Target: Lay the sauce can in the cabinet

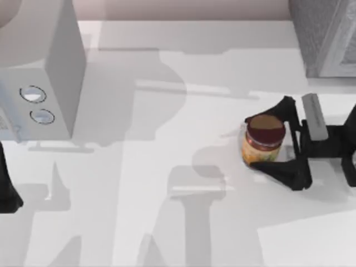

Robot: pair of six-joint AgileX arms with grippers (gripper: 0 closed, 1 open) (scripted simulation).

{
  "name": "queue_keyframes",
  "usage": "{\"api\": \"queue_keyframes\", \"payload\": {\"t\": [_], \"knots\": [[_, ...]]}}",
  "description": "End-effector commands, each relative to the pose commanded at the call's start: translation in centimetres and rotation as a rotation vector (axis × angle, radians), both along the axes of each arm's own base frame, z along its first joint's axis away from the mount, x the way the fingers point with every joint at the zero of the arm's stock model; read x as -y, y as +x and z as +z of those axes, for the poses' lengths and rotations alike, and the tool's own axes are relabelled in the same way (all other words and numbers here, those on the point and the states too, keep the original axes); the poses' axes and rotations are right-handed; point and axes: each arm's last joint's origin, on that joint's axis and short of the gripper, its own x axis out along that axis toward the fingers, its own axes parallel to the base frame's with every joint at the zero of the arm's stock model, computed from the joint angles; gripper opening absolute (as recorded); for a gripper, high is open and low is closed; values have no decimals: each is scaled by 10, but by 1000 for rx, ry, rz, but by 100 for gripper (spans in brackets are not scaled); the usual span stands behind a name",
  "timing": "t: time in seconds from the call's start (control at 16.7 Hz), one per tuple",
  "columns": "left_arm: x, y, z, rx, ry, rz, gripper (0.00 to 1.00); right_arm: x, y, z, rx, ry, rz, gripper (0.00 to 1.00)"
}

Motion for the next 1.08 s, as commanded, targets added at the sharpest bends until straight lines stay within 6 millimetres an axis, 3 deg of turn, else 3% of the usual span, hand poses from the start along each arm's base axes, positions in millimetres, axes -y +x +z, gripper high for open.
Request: {"api": "queue_keyframes", "payload": {"t": [0.42,1.08], "knots": [[0,0,0,0,0,0,100,-9,-2,0,0,6,0,100],[0,0,0,0,0,0,100,-9,-2,0,0,6,0,17]]}}
